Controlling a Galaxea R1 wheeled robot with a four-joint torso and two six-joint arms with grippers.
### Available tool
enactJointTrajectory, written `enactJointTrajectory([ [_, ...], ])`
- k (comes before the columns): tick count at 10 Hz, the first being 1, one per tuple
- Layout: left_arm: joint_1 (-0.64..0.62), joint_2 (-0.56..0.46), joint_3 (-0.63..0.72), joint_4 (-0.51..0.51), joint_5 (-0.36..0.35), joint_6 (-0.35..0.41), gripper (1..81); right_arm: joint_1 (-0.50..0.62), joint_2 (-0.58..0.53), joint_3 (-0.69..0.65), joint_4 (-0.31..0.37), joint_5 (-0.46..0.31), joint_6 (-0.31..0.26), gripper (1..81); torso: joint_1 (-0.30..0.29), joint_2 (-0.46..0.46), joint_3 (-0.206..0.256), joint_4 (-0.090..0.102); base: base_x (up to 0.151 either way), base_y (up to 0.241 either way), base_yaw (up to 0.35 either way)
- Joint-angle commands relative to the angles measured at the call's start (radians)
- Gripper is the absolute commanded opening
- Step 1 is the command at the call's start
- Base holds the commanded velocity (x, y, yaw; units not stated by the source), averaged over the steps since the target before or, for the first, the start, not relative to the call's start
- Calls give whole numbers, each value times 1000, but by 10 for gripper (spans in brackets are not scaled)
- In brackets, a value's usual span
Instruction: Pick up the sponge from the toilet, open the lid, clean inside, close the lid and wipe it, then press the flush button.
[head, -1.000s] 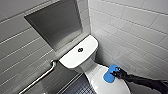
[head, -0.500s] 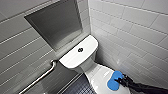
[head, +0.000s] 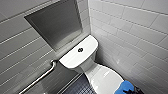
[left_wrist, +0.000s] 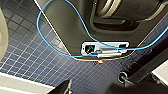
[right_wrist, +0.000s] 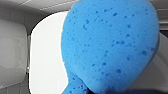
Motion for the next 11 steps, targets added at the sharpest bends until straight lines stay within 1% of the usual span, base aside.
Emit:
enactJointTrajectory([
  [1, 31, -12, -4, 5, 96, 5, 811, -49, -97, 107, 16, 91, 4, 10, 0, 0, 0, 0, 0, 0, 0],
  [3, 31, -11, -4, 3, 96, 5, 811, -151, -125, 130, 13, 167, 1, 10, 0, 0, 0, 0, 0, 0, 0],
  [5, 31, -6, -4, 5, 96, 5, 811, -224, -152, 141, 7, 200, -2, 10, 0, 0, 0, 0, 0, 0, 0],
  [6, 31, -6, -4, 5, 96, 6, 811, -274, -160, 152, 7, 234, -3, 10, 0, 0, 0, 0, 0, 0, 0],
  [7, 31, -4, -4, 5, 95, 7, 811, -291, -160, 159, -14, 245, -3, 10, 0, 0, 0, 0, 0, 0, 0],
  [8, 31, 2, -4, 20, 96, 5, 811, -275, -161, 174, -47, 241, -2, 10, 0, 0, 0, 0, 0, 0, 0],
  [9, 31, 6, -4, 29, 96, 5, 811, -237, -174, 211, -71, 231, -3, 10, 0, 0, 0, 0, 0, 0, 0],
  [10, 31, 3, -4, 28, 95, 5, 811, -182, -201, 280, -100, 196, -3, 10, 0, 0, 0, 0, 0, 0, 0],
  [11, 31, 2, -4, 28, 95, 5, 811, -111, -220, 343, -122, 106, -3, 10, 0, 0, 0, 0, 0, 0, 0],
])
